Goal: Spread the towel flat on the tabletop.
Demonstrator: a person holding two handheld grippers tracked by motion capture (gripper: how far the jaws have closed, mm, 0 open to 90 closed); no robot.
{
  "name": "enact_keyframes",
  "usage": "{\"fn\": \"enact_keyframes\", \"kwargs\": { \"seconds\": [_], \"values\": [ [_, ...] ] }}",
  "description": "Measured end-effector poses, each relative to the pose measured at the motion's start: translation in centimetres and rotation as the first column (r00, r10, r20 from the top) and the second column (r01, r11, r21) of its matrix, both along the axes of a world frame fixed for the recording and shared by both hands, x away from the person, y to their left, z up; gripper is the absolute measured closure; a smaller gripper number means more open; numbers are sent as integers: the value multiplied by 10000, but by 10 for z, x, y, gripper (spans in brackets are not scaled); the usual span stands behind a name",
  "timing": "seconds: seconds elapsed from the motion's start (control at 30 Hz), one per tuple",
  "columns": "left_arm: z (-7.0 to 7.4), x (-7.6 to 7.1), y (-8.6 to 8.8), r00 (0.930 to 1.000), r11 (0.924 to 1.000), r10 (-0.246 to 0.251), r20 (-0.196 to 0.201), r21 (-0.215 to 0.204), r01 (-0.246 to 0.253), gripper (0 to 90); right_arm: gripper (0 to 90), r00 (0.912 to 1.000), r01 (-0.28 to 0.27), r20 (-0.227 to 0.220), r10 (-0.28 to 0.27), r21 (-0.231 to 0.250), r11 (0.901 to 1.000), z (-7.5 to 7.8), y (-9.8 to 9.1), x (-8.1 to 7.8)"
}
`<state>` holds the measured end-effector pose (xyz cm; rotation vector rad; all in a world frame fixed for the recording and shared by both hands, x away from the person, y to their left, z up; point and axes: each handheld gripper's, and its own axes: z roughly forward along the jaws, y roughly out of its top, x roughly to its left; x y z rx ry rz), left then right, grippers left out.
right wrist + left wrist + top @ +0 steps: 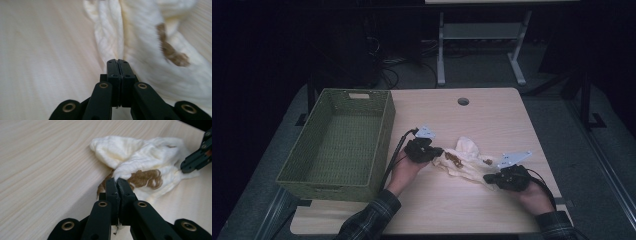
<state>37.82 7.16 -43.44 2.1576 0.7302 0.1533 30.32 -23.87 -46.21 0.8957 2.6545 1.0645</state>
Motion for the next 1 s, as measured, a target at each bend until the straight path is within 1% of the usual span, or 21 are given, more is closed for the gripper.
{"fn": "enact_keyframes", "kwargs": {
  "seconds": [0.03, 0.1, 0.13, 0.17, 0.23, 0.27, 0.33, 0.37, 0.43, 0.47, 0.53, 0.57, 0.6, 0.63, 0.67, 0.77, 0.87, 0.9, 0.93, 0.97, 1.0],
  "values": [
    [0, 0, 0, 10000, 10000, 0, 0, 0, 0, 875, 889, 10000, 0, 0, 0, 0, 10000, 0, 0, 0],
    [-8, 9, -6, 10000, 9997, 72, -59, 253, -71, 857, 885, 9996, 294, 53, -293, -80, 9995, -1, -2, 3],
    [-8, 9, -7, 9999, 9996, 105, -74, 263, -103, 805, 877, 9995, 330, 12, -330, -47, 9994, -1, -3, 4],
    [-8, 8, -8, 9999, 9998, 137, -94, 148, -136, 758, 866, 9994, 351, 14, -351, -19, 9994, -1, -3, 4],
    [-1, 1, -9, 9999, 9995, -103, -9, 288, 103, 687, 811, 9990, 442, 87, -443, 181, 9989, 1, -5, 3],
    [2, -3, -9, 9999, 9995, -165, 27, 272, 164, 651, 799, 9987, 492, 119, -496, 353, 9982, 3, -7, 2],
    [10, -14, -9, 9993, 9994, -344, 131, 93, 342, 624, 775, 9980, 585, 198, -596, 526, 9969, 7, -10, 2],
    [12, -19, -10, 9988, 9988, -483, 90, 34, 483, 624, 769, 9974, 645, 297, -659, 460, 9969, 8, -11, 3],
    [14, -29, -11, 9969, 9970, -780, 103, -20, 780, 634, 765, 9959, 804, 363, -825, 564, 9952, 13, -13, 5],
    [13, -32, -13, 9958, 9958, -911, 22, -35, 911, 650, 761, 9954, 828, 428, -853, 564, 9950, 15, -15, 7],
    [8, -37, -18, 9929, 9930, -1183, -150, 49, 1184, 686, 761, 9932, 986, 540, -1029, 770, 9921, 17, -17, 10],
    [8, -37, -18, 9929, 9930, -1183, -150, 49, 1184, 697, 761, 9932, 986, 540, -1029, 770, 9921, 17, -17, 10],
    [5, -38, -21, 9913, 9916, -1290, -270, 58, 1292, 698, 752, 9927, 1064, 505, -1097, 647, 9922, 16, -18, 12],
    [-4, -39, -28, 9878, 9884, -1488, -453, 226, 1499, 698, 749, 9922, 1120, 484, -1153, 654, 9916, 16, -19, 13],
    [-8, -39, -30, 9852, 9852, -1641, -493, 418, 1662, 699, 745, 9917, 1174, 447, -1207, 693, 9907, 16, -20, 13],
    [-14, -39, -36, 9848, 9848, -1633, -585, 504, 1663, 689, 727, 9902, 1271, 483, -1307, 725, 9892, 16, -23, 14],
    [-24, -35, -44, 9854, 9812, -1622, -518, 976, 1666, 671, 705, 9858, 1566, 473, -1608, 821, 9842, 16, -32, 16],
    [-24, -35, -44, 9854, 9812, -1622, -518, 976, 1666, 674, 705, 9837, 1676, 523, -1723, 832, 9823, 17, -35, 16],
    [-28, -33, -46, 9837, 9771, -1692, -607, 1204, 1755, 701, 705, 9821, 1757, 545, -1805, 824, 9810, 17, -38, 17],
    [-30, -33, -47, 9855, 9782, -1610, -542, 1239, 1666, 741, 705, 9805, 1838, 550, -1887, 836, 9794, 17, -40, 17],
    [-29, -33, -47, 9852, 9763, -1640, -506, 1349, 1695, 797, 704, 9778, 1972, 552, -2022, 853, 9766, 17, -43, 17]
  ]
}}
